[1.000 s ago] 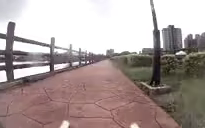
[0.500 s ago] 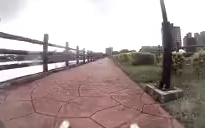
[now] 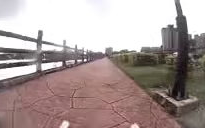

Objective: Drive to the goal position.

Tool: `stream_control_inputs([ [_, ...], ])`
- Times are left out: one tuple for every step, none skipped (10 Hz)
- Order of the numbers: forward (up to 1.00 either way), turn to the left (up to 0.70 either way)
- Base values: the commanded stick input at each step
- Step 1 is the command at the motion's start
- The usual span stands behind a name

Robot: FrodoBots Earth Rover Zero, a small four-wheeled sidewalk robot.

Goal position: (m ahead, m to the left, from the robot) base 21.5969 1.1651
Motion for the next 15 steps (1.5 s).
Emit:
stream_control_inputs([
  [0.7, 0.0],
  [0.7, 0.0],
  [0.7, 0.0],
  [0.7, 0.0],
  [0.7, 0.0],
  [0.7, 0.0],
  [0.7, 0.0],
  [0.7, 0.0],
  [0.7, 0.0],
  [0.7, 0.0],
  [0.7, 0.0],
  [0.7, 0.0],
  [0.7, 0.0],
  [0.7, 0.0],
  [0.7, 0.0],
])
